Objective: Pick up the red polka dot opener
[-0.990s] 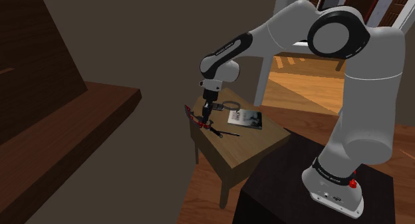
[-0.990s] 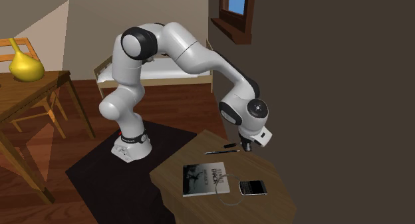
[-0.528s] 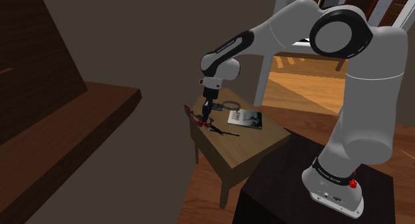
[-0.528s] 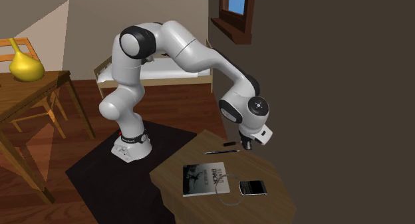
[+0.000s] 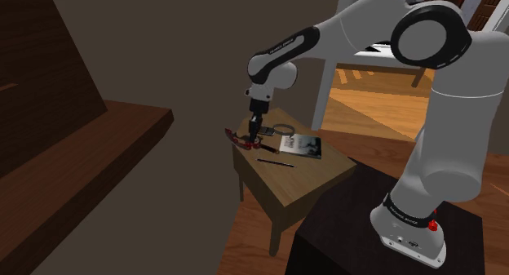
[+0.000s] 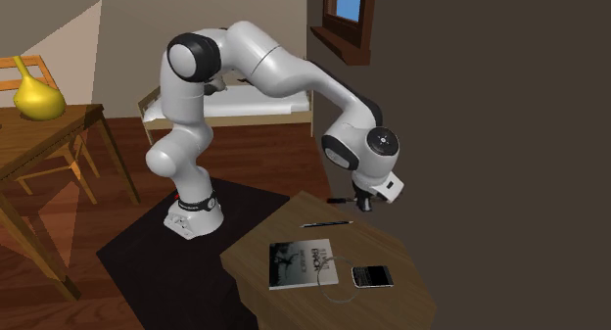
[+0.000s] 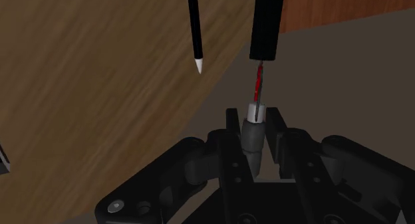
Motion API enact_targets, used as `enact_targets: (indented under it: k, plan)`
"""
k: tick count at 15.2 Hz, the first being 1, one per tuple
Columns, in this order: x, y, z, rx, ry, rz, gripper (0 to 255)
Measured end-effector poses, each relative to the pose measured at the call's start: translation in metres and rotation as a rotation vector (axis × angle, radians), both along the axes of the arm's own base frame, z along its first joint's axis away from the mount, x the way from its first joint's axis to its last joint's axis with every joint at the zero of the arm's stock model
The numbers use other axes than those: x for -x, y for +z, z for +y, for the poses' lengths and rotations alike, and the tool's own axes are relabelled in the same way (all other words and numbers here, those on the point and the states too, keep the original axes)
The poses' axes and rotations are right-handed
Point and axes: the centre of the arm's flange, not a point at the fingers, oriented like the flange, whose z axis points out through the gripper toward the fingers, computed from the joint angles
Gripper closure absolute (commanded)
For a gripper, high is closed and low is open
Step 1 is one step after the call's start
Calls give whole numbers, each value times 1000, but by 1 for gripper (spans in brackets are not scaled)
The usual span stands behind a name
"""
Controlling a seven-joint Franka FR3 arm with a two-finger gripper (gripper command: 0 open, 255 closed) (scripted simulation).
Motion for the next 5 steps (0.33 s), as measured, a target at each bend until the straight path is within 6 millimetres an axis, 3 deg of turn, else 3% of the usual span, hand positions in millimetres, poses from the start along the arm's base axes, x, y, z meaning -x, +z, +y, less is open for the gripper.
enact_targets:
  k: [5]
  plan:
    - [-1, 25, 1, 0, 1, 1, 255]
